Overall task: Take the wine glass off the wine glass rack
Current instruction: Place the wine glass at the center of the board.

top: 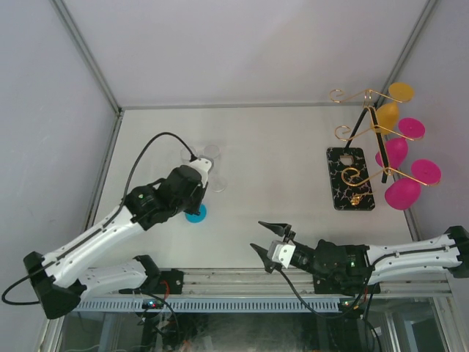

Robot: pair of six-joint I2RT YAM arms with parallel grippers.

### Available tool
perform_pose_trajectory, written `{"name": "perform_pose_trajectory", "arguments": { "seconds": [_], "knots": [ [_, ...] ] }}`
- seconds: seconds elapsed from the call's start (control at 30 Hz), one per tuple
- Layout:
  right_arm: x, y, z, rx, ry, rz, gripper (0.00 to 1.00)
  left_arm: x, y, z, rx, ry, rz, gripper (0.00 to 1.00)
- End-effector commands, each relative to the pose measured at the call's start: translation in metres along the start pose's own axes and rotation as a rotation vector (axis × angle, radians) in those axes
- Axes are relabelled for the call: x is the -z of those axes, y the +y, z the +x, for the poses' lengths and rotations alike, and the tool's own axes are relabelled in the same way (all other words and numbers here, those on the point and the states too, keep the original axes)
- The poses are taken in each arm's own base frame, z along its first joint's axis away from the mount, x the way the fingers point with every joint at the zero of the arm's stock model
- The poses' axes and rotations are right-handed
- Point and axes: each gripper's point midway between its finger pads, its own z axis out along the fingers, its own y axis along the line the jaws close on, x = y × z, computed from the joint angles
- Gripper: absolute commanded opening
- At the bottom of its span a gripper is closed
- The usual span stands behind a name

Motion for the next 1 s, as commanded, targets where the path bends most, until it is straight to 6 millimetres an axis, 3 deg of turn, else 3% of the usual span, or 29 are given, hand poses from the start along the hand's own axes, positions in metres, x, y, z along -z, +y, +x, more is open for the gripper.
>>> {"name": "perform_pose_trajectory", "arguments": {
  "seconds": [0.0, 0.2, 0.37, 0.97],
  "knots": [
    [0.001, -0.015, -0.010, -0.065, -0.039, 0.077, 0.62, -0.021, 0.002, -0.015, 0.017, -0.013, -0.059, 0.00],
    [0.004, -0.019, -0.010, -0.078, -0.051, 0.092, 0.62, -0.049, 0.002, -0.015, 0.028, -0.001, -0.103, 0.00],
    [0.007, -0.022, -0.008, -0.086, -0.060, 0.101, 0.63, -0.061, 0.003, -0.019, 0.064, -0.015, -0.108, 0.00],
    [0.015, -0.026, 0.004, -0.121, -0.050, 0.111, 0.64, -0.072, 0.011, -0.012, 0.060, 0.090, -0.095, 0.03]
  ]
}}
